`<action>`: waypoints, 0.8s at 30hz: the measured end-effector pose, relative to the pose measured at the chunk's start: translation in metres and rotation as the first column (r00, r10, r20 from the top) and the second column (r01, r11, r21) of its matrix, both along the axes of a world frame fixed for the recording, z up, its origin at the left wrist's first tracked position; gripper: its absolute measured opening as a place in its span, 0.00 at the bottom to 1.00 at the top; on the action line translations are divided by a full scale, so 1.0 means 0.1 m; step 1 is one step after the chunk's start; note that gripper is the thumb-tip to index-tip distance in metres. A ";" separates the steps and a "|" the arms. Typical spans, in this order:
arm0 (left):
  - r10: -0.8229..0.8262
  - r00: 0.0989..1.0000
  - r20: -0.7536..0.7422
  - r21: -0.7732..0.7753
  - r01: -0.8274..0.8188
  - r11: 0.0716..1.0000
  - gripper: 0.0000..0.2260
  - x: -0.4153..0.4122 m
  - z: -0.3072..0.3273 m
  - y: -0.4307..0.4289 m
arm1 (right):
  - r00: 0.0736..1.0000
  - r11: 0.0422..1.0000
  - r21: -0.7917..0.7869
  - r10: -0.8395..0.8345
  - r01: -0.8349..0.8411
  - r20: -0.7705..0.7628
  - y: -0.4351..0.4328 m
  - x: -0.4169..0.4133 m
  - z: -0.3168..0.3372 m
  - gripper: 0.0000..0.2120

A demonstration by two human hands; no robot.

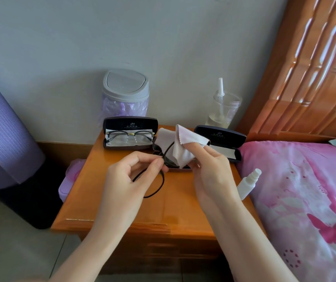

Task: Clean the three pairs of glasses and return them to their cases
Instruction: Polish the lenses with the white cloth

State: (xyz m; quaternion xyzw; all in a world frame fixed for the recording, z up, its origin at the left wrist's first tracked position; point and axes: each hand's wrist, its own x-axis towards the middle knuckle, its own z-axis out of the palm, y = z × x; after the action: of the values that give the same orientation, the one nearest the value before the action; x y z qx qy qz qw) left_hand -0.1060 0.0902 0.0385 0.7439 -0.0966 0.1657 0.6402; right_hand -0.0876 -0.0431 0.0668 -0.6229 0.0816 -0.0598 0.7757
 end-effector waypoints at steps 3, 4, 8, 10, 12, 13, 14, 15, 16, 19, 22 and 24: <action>0.016 1.000 0.002 0.010 -0.016 1.000 0.04 0.01 -0.01 0.00 | 1.000 1.000 -0.017 -0.020 0.020 -0.001 0.01 0.00 -0.02 0.07; 0.024 1.000 0.003 0.014 -0.024 1.000 0.04 0.01 -0.02 0.00 | 1.000 0.999 -0.019 -0.027 0.027 0.000 0.01 -0.01 -0.03 0.08; 0.041 0.999 0.005 0.015 -0.041 0.999 0.04 0.01 -0.02 0.01 | 0.999 0.999 -0.025 -0.040 0.040 -0.002 -0.01 0.00 -0.06 0.06; 0.042 0.999 0.005 0.011 -0.042 0.999 0.04 0.00 -0.01 0.01 | 0.999 0.999 -0.023 -0.048 0.048 -0.010 -0.02 0.00 -0.06 0.05; 0.043 0.999 0.008 0.008 -0.043 0.999 0.04 0.00 -0.01 0.01 | 0.997 0.997 -0.010 -0.072 0.072 -0.020 -0.03 0.00 -0.06 0.06; 0.044 0.999 0.009 0.003 -0.044 0.999 0.04 0.00 0.00 0.00 | 0.996 0.996 -0.009 -0.086 0.085 -0.025 -0.03 -0.01 -0.06 0.06; 0.045 0.999 0.010 -0.004 -0.045 0.999 0.04 -0.01 0.00 0.00 | 0.995 0.996 -0.009 -0.093 0.093 -0.026 -0.03 -0.01 -0.06 0.06; 0.046 0.999 0.011 -0.012 -0.046 0.999 0.04 -0.01 0.01 0.00 | 0.995 0.996 -0.006 -0.094 0.094 -0.023 -0.02 -0.01 -0.06 0.06; 0.049 0.999 0.012 -0.018 -0.049 0.999 0.04 -0.01 0.01 -0.01 | 0.995 0.996 0.001 -0.095 0.095 -0.019 -0.02 -0.01 -0.06 0.06; 0.064 0.998 0.012 -0.030 -0.064 0.998 0.03 -0.01 0.01 -0.01 | 0.994 0.993 0.036 -0.109 0.110 -0.012 0.03 -0.03 -0.08 0.06; 0.069 0.998 -0.002 -0.055 -0.069 0.996 0.04 -0.01 0.01 -0.01 | 0.991 0.990 0.059 -0.131 0.131 -0.005 0.08 -0.08 -0.10 0.08; 0.071 0.997 -0.007 -0.075 -0.071 0.995 0.04 -0.01 0.01 0.00 | 0.992 0.990 0.067 -0.123 0.123 0.007 0.11 -0.11 -0.10 0.09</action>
State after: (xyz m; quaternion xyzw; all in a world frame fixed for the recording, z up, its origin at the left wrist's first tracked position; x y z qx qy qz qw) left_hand -0.1070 0.0898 0.0396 0.7226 -0.0627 0.1902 0.6616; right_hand -0.0983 -0.0321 0.0566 -0.5902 0.1174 -0.1082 0.7913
